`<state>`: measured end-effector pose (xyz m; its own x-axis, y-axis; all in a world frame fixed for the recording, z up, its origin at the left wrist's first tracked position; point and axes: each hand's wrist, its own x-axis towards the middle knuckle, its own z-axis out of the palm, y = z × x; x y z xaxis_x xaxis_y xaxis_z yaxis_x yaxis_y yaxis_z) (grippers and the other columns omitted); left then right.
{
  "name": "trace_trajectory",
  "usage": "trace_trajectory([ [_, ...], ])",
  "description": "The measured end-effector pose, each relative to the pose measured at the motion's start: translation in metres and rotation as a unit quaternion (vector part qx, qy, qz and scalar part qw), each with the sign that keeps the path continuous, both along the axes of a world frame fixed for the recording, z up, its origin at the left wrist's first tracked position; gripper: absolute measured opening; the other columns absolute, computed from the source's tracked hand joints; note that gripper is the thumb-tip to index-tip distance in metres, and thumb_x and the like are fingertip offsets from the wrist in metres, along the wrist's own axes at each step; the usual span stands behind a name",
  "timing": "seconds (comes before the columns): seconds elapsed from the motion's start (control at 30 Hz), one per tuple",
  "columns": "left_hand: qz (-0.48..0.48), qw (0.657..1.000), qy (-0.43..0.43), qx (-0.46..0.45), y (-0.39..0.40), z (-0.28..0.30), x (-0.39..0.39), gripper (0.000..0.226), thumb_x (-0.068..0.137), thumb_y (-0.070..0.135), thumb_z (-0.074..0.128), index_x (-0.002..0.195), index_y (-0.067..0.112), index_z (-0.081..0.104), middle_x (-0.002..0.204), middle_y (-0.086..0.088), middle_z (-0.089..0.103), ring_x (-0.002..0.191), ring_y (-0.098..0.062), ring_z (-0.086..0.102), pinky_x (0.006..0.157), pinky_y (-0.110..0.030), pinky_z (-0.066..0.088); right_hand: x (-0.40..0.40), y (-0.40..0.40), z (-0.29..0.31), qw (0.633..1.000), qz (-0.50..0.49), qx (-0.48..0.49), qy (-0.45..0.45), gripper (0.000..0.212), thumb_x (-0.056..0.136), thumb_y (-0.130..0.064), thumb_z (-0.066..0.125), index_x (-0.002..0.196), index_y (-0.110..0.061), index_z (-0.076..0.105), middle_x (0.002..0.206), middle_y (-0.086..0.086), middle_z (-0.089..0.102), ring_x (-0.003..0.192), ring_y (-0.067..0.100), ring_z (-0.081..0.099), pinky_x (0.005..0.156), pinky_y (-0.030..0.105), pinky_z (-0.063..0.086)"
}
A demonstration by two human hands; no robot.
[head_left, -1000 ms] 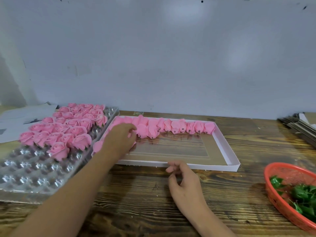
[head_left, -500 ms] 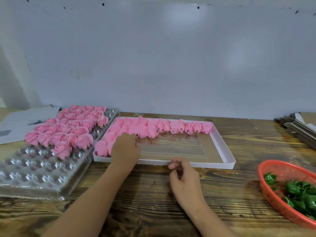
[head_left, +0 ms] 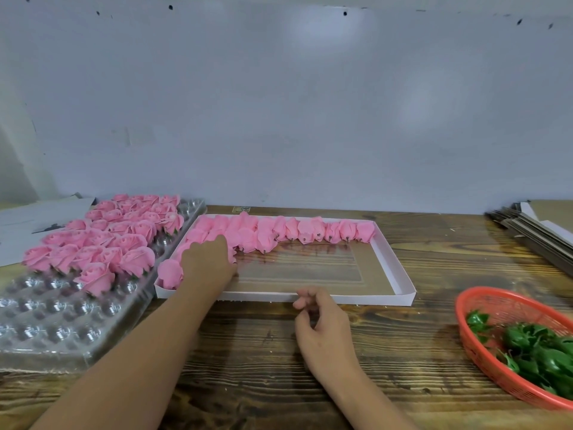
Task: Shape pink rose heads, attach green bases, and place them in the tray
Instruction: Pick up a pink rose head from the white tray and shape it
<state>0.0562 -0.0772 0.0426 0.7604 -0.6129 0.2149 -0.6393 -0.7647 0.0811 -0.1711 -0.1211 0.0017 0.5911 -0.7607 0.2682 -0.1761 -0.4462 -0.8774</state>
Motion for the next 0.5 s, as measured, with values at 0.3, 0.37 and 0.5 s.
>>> trace_trajectory([
  [0.3, -0.009, 1.000, 0.004, -0.012, -0.005, -0.005, 0.003, 0.026, 0.098, 0.028, 0.056, 0.120, 0.014, 0.055, 0.109, -0.004, 0.066, 0.099, -0.023, 0.063, 0.078, -0.034, 0.047, 0.000, 0.000, 0.000, 1.000, 0.005, 0.000, 0.000, 0.043, 0.090, -0.003, 0.057, 0.097, -0.045, 0.052, 0.096, -0.013, 0.063, 0.090, -0.002, 0.056, 0.071, 0.008, 0.043],
  [0.37, -0.023, 0.999, 0.014, -0.023, -0.007, -0.008, 0.005, 0.029, 0.097, 0.030, 0.057, 0.121, 0.014, 0.054, 0.111, -0.004, 0.065, 0.100, -0.024, 0.062, 0.078, -0.034, 0.048, 0.000, 0.000, -0.001, 1.000, 0.004, 0.000, 0.000, 0.043, 0.091, -0.003, 0.057, 0.097, -0.045, 0.052, 0.096, -0.013, 0.063, 0.089, -0.002, 0.057, 0.071, 0.008, 0.043],
  [0.5, -0.046, 0.997, 0.035, -0.043, -0.013, -0.011, 0.004, 0.033, 0.096, 0.036, 0.057, 0.120, 0.013, 0.056, 0.111, -0.006, 0.064, 0.091, -0.020, 0.054, 0.072, -0.030, 0.037, 0.001, 0.000, 0.000, 1.000, 0.004, 0.002, 0.002, 0.044, 0.091, -0.003, 0.057, 0.097, -0.046, 0.051, 0.096, -0.013, 0.063, 0.094, -0.003, 0.056, 0.072, 0.007, 0.044],
])
